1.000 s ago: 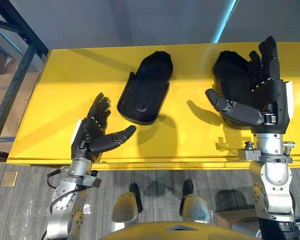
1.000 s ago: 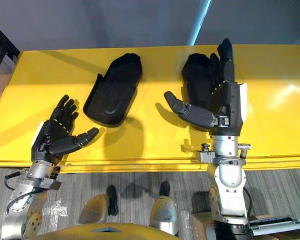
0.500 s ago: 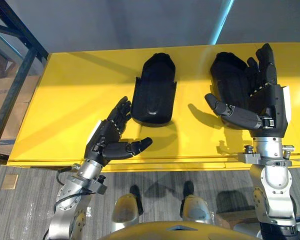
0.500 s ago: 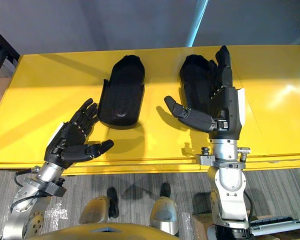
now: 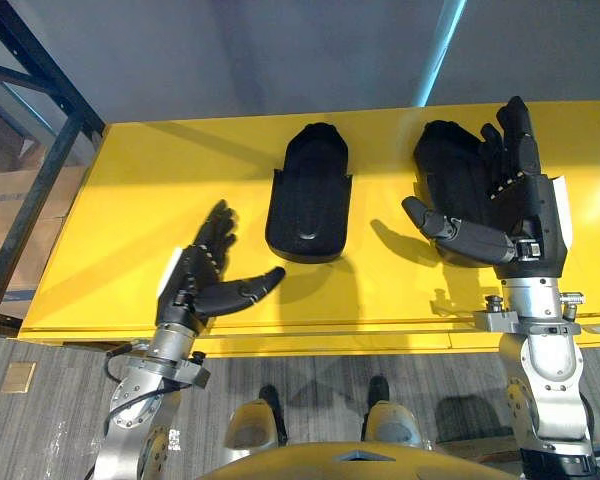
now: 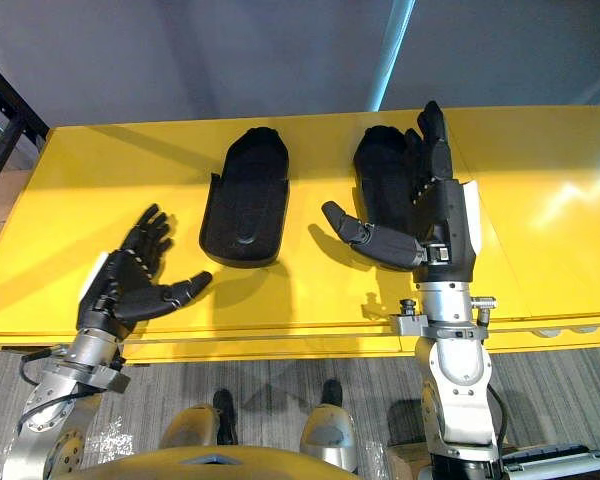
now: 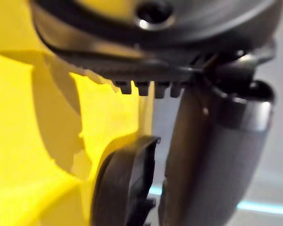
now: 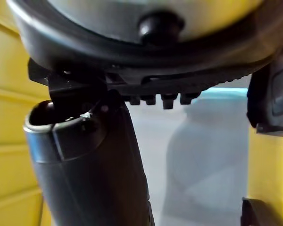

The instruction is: Walk over and take three plastic housings, then place them on the shelf

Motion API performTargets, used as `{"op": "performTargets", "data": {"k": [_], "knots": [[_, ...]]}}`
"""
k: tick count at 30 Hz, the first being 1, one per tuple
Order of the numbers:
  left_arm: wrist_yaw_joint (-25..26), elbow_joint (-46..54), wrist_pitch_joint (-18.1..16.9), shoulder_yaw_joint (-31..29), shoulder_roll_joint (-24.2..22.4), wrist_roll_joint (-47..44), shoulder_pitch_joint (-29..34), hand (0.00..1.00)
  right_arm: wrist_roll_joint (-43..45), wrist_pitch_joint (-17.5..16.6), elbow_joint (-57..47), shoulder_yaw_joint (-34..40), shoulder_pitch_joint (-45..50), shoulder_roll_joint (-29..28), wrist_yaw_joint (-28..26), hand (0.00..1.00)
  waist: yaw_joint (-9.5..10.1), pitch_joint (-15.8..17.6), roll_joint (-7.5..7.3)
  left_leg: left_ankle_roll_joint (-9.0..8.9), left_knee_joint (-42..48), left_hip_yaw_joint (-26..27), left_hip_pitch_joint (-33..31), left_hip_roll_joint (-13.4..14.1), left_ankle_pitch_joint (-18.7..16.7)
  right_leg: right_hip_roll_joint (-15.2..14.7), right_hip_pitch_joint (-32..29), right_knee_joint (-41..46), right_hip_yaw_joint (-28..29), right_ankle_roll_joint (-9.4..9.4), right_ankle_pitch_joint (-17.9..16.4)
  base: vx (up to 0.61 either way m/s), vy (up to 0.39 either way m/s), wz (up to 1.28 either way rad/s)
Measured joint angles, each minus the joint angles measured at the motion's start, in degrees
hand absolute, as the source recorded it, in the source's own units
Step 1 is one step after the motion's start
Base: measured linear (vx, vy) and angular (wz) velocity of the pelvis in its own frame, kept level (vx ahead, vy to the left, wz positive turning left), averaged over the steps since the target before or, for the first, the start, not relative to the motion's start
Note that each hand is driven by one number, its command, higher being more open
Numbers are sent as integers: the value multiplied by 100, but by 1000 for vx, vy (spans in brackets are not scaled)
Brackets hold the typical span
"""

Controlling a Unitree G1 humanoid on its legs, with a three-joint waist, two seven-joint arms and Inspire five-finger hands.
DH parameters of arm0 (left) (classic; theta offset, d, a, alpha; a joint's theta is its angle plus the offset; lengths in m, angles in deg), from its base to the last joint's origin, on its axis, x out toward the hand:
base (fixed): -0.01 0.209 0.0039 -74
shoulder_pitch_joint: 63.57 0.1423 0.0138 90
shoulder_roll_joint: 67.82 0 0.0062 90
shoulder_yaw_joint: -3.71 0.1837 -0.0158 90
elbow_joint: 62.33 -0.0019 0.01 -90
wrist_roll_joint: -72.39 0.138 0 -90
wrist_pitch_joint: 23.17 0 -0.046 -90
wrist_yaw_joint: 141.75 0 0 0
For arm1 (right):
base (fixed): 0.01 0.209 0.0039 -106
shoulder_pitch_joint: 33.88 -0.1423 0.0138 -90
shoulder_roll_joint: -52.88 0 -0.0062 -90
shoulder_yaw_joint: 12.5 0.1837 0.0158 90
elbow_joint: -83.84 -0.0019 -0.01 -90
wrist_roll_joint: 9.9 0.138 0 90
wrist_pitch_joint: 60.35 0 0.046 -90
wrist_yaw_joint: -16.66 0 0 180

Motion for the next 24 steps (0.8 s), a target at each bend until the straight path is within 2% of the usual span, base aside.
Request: {"op": "performTargets", "data": {"k": [2, 4, 9, 14, 17, 24], "knots": [[389, 0, -270, -138, -152, 96, -99, 100, -2, 192, 53, -140, -384, 46, 190, 100, 92, -45, -65, -16, -3, -33, 9, 18, 24, 24, 52, -22, -58, -10, 7, -9, -20, 10], [564, 3, -490, -142, -211, 101, -164, 100, -3, 371, 143, -327, -676, 45, 345, 100, 158, -114, -112, -22, -31, -98, 11, 17, 62, 40, 112, -92, -130, -33, 31, -1, -22, 15], [562, 33, -812, -105, -393, 12, -286, 100, 9, 1084, 792, -1010, -1371, -60, 502, 100, 326, -215, -173, -28, -247, -240, 174, -27, 193, 31, 280, -101, -249, -45, 28, -4, -18, 16], [438, 258, -829, 57, -402, -31, -301, 100, 9, 1516, 1452, -1251, -1825, -383, 834, 100, 441, -216, -174, -25, -457, -296, 212, -73, 364, 11, 297, -113, -307, -51, 21, -47, -13, 10], [312, 315, -828, 174, -402, -31, -316, 100, -2, 1803, 1924, -1370, -2263, -476, 1136, 100, 446, -218, -171, -29, -508, -348, 221, -76, 437, 14, 301, -107, -369, -55, 25, -30, -17, 9], [289, 317, -827, 290, -403, -180, -317, 100, -32, 2114, 2334, -1404, -2795, -483, 1591, 100, 479, -218, -170, -50, -654, -404, 272, -80, 552, 31, 305, -106, -421, -62, 30, -9, -9, 5]]}}
